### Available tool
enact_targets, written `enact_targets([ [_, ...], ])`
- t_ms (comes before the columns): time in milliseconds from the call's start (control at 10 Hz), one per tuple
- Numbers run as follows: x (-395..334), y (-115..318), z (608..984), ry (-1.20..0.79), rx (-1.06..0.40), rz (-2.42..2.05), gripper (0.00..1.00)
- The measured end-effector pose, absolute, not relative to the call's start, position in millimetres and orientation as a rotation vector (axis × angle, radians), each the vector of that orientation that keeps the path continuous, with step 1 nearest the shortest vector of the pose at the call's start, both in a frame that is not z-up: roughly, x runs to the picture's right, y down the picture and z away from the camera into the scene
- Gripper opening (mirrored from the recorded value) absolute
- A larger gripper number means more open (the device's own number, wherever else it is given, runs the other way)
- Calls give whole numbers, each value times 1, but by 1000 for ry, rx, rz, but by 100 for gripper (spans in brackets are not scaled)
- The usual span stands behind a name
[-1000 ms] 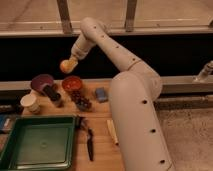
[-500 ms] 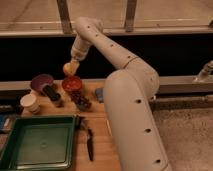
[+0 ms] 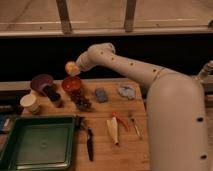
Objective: Place apple in purple bowl
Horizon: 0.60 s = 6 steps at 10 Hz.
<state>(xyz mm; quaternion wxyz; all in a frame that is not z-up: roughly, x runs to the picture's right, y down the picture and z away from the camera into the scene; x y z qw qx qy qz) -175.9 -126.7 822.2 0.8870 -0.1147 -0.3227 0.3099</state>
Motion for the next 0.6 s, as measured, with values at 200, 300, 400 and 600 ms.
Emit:
enact_targets([
  [200, -187, -129, 826, -711, -150, 685, 0],
  [300, -198, -129, 828, -714, -177, 666, 0],
  [400, -209, -132, 830, -724, -215, 633, 0],
  [600, -225, -136, 832, -743, -267, 583, 0],
])
